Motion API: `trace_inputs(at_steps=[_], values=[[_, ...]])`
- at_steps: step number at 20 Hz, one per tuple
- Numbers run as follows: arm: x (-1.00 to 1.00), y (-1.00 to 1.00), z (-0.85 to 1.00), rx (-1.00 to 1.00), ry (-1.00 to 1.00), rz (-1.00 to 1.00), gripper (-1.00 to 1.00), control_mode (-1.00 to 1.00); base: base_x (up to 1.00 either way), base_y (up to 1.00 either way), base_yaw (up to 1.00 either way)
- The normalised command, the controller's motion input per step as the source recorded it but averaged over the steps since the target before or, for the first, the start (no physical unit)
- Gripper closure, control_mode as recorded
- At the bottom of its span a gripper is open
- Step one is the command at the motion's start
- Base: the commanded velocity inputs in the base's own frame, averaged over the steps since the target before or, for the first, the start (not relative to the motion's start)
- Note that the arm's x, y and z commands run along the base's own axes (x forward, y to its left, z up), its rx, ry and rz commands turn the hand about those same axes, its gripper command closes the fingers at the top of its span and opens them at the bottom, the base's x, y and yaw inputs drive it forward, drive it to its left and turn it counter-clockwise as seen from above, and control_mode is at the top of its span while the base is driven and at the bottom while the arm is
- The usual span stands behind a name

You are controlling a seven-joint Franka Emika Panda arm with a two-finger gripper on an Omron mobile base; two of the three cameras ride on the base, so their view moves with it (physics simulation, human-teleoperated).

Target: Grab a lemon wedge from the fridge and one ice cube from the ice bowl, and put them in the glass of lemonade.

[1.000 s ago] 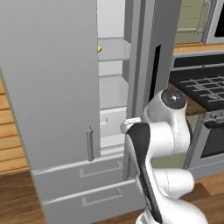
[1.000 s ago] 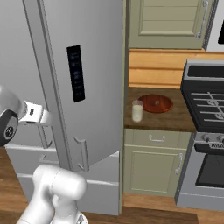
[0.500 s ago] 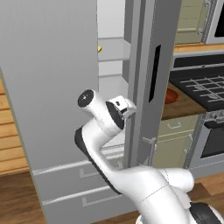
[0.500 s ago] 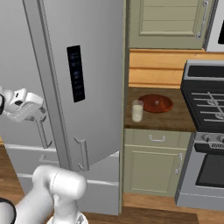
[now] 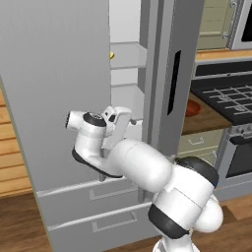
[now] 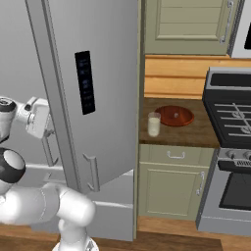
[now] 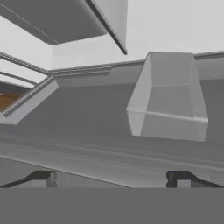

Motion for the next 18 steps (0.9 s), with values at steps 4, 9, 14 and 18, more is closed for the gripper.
trace_inputs(at_steps=[4, 9, 14, 18], values=[[-0.07, -0.53, -0.22, -0.03, 0.01, -0.17, -1.0, -1.0, 0.0, 0.0, 0.0], [-0.39, -0.77, -0.15, 0.0, 0.0, -0.21, -1.0, -1.0, 0.0, 0.0, 0.0], [-0.75, -0.91, -0.08, 0.0, -0.03, -0.25, -1.0, -1.0, 0.0, 0.0, 0.0], [-0.9, -0.93, 0.0, 0.0, -0.12, -0.23, -1.0, -1.0, 0.0, 0.0, 0.0]])
